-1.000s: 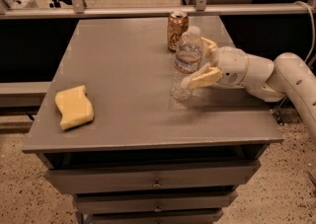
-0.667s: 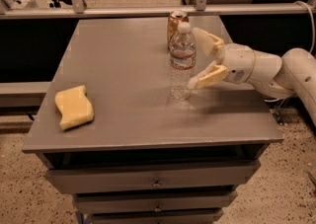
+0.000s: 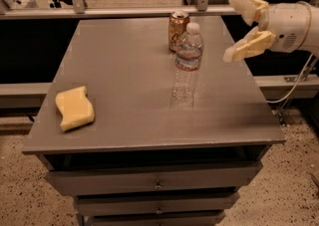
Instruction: Place water bottle upright
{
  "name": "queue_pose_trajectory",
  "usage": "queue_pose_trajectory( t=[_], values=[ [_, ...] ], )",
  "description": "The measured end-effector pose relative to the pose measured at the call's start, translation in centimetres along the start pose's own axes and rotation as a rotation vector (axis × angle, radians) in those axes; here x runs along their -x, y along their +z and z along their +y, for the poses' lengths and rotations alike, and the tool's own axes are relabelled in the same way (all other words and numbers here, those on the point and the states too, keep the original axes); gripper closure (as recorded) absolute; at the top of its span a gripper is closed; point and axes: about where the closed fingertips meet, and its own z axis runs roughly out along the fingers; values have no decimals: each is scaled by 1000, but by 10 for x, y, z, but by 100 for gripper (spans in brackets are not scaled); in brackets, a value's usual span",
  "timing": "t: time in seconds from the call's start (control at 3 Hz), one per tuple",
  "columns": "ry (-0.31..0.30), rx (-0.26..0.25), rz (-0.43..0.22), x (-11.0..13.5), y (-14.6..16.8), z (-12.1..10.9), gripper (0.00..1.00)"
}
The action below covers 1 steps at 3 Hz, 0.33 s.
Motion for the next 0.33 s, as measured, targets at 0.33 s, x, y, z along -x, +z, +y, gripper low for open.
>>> queue_pose_trajectory(
  t=[0.33],
  values=[
    [-11, -16, 2, 8, -7, -4, 0]
  ],
)
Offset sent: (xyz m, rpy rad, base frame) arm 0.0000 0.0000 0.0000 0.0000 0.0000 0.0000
